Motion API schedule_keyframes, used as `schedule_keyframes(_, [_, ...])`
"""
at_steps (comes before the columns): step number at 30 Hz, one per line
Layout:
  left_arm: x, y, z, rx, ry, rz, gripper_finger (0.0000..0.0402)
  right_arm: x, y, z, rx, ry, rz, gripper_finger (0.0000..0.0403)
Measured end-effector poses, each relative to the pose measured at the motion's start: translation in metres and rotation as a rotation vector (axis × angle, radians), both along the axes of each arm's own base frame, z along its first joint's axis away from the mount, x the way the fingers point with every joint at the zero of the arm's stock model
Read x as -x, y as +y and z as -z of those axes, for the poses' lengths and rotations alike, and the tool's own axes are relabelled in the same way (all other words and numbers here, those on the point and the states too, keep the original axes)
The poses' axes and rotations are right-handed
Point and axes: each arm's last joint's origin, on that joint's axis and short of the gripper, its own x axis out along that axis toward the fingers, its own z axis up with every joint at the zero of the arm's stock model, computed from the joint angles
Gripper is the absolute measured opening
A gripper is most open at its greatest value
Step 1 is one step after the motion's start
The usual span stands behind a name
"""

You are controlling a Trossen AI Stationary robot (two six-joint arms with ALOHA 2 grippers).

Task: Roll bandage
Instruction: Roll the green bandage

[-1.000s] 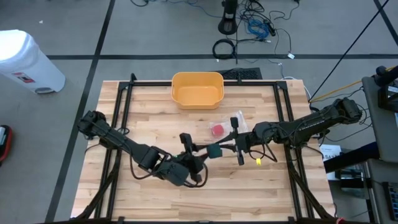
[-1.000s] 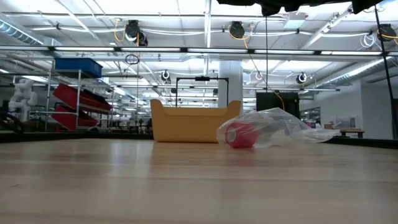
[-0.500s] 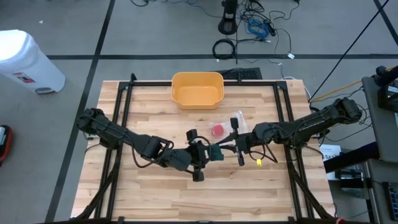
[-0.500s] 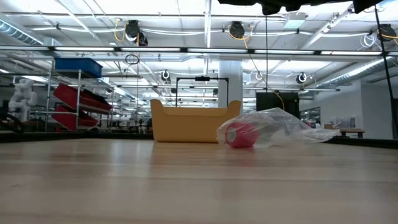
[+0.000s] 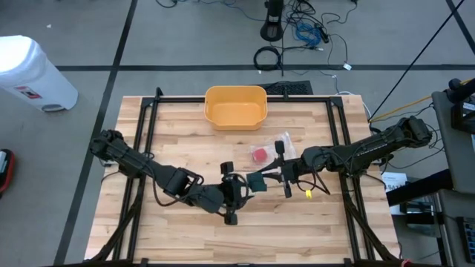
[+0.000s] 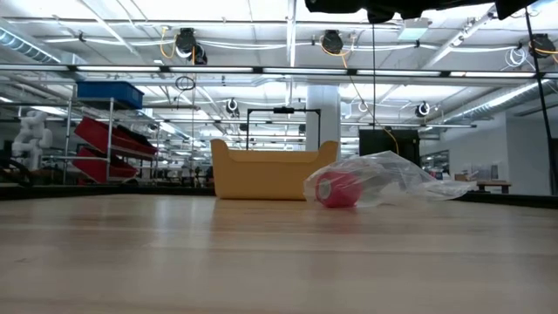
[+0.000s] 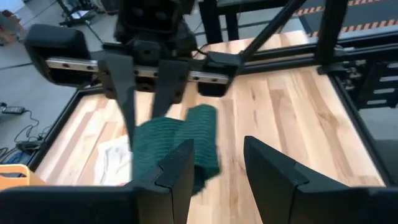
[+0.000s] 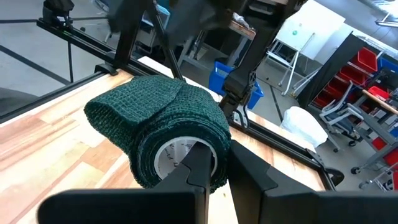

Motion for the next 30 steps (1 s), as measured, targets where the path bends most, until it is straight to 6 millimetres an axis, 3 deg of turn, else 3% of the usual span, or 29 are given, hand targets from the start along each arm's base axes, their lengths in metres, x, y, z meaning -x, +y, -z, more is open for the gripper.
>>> schedule_keyframes(30, [0.0,-0.004,0.016,0.215,-0.016,-0.154,0.0145,0.0,0.0,-0.002,-0.003,-0.016,0.004,0.0034])
